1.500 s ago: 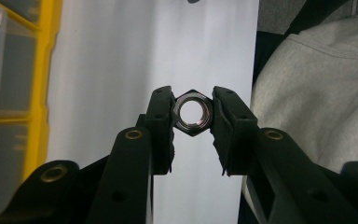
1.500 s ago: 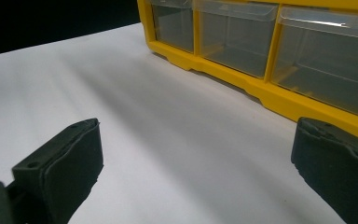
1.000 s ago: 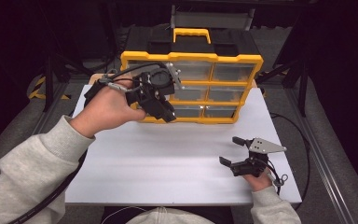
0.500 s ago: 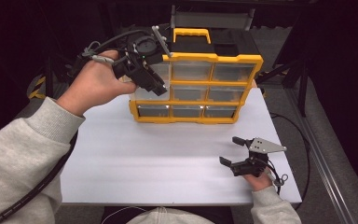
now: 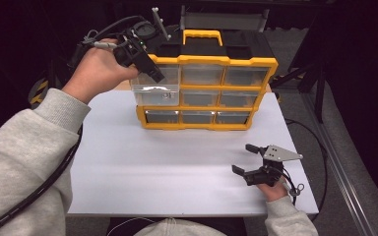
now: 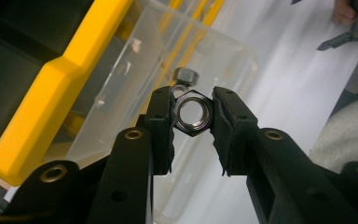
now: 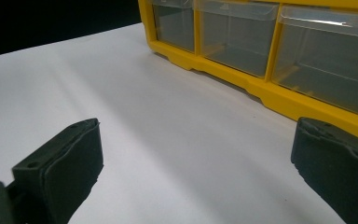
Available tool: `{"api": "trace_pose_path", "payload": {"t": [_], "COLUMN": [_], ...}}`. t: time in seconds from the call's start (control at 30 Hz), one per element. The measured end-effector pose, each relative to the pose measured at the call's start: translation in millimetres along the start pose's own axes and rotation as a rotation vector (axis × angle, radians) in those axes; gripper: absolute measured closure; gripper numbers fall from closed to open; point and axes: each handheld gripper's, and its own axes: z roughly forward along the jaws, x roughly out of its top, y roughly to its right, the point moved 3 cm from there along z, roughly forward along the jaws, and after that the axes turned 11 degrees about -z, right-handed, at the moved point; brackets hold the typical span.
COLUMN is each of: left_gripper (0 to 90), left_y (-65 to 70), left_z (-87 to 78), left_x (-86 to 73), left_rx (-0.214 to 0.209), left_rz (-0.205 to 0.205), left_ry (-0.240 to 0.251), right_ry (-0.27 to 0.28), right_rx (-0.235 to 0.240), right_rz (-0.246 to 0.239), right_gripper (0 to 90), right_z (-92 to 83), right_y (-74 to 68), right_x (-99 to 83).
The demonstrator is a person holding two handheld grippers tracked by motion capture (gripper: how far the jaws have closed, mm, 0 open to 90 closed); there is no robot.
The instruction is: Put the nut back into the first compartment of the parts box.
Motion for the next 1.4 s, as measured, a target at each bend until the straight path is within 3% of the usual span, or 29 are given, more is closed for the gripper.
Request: {"api": "trace_pose_path", "payload": {"t": [0.23, 0.53, 0.7, 0.87, 1.0, 1.1, 1.2, 1.27, 1.37, 1.4], "left_gripper": [69.6, 69.4, 69.2, 67.7, 57.6, 50.5, 45.3, 41.8, 29.5, 28.0], "left_y": [-17.9, -28.2, -30.4, -28.3, -30.8, -33.3, -31.4, -29.3, -27.9, -26.2], "left_z": [26.6, 49.7, 54.2, 54.5, 50.5, 40.3, 27.9, 13.7, -2.6, -6.4], "left_x": [0.9, 1.1, 1.0, 1.9, 0.4, -2.6, -6.9, -13.2, -24.6, -29.4], "left_rx": [-0.013, -0.058, -0.100, -0.096, -0.054, -0.082, -0.072, -0.044, -0.087, -0.087], "left_rz": [-0.056, -0.099, -0.097, -0.088, -0.098, -0.107, -0.098, -0.084, -0.097, -0.080], "left_ry": [-0.046, -0.116, -0.135, -0.158, -0.113, -0.059, -0.011, 0.057, 0.142, 0.170], "right_ry": [-0.003, -0.007, -0.006, -0.008, -0.007, -0.007, -0.007, -0.007, -0.005, -0.003], "right_rx": [0.002, 0.005, 0.004, 0.005, 0.004, 0.005, 0.005, 0.004, 0.002, 0.001], "right_rz": [0.000, 0.001, 0.002, 0.000, 0.002, 0.001, 0.001, 0.001, -0.003, -0.004], "right_gripper": [2.7, 2.7, 2.7, 2.7, 2.7, 2.7, 2.7, 2.8, 2.9, 2.9], "right_z": [0.1, 0.3, 0.0, 0.5, -0.1, 0.2, 0.5, 0.2, 0.4, 0.6], "right_y": [0.1, 0.1, 0.2, 0.2, 0.3, 0.1, 0.2, 0.2, -0.1, -0.1], "right_x": [-0.3, -0.7, -0.7, -1.0, -0.9, -0.9, -0.8, -0.6, -0.5, -0.3]}}
